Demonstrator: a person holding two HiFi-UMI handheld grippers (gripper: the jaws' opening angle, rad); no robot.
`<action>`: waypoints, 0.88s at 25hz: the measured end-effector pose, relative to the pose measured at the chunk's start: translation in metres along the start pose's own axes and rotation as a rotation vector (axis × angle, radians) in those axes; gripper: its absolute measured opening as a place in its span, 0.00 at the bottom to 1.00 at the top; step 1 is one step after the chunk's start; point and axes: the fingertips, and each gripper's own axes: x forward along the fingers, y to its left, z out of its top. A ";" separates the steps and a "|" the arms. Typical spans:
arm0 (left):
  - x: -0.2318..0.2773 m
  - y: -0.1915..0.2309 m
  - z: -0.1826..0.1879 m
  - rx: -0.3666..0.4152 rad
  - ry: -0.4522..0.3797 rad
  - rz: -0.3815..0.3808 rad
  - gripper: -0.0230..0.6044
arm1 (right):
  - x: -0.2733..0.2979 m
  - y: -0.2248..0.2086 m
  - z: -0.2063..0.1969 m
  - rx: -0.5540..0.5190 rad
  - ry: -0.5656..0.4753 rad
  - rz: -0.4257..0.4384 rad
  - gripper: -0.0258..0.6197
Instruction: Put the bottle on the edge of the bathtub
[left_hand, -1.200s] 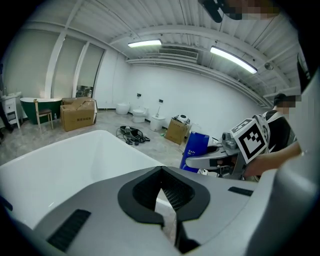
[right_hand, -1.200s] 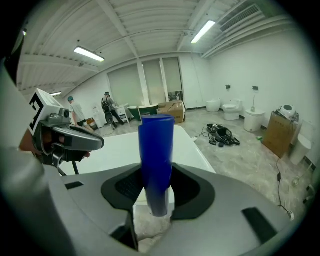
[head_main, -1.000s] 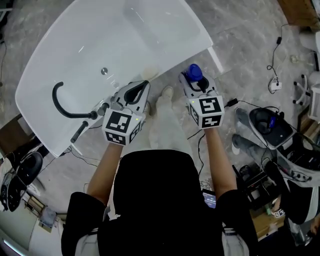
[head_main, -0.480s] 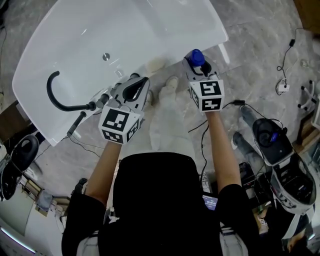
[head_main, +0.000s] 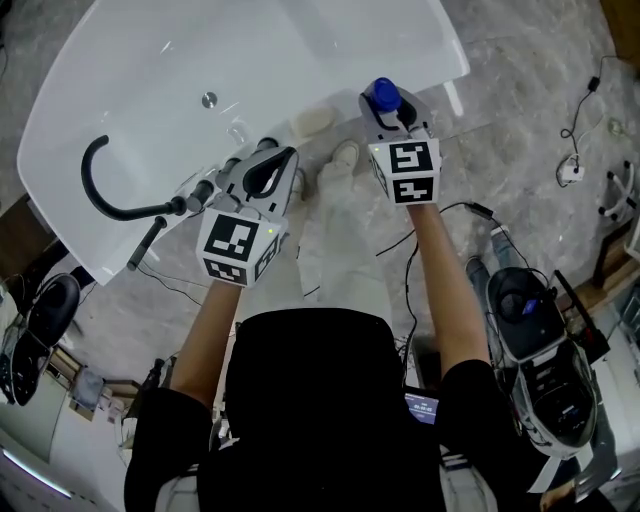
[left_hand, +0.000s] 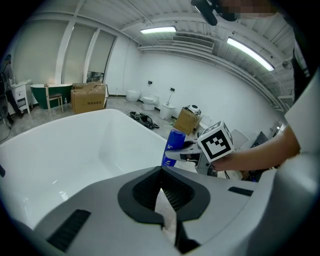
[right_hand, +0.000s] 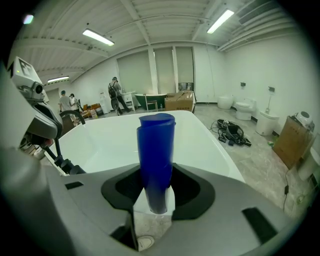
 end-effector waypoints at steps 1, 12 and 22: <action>0.007 -0.001 0.001 -0.002 0.003 0.001 0.06 | 0.003 -0.006 -0.001 -0.003 -0.003 0.000 0.29; 0.052 -0.006 0.006 -0.018 0.022 0.019 0.06 | 0.023 -0.043 -0.006 -0.033 -0.050 0.024 0.29; 0.062 0.011 0.015 -0.047 -0.008 0.046 0.06 | 0.033 -0.044 -0.014 -0.052 -0.054 0.022 0.29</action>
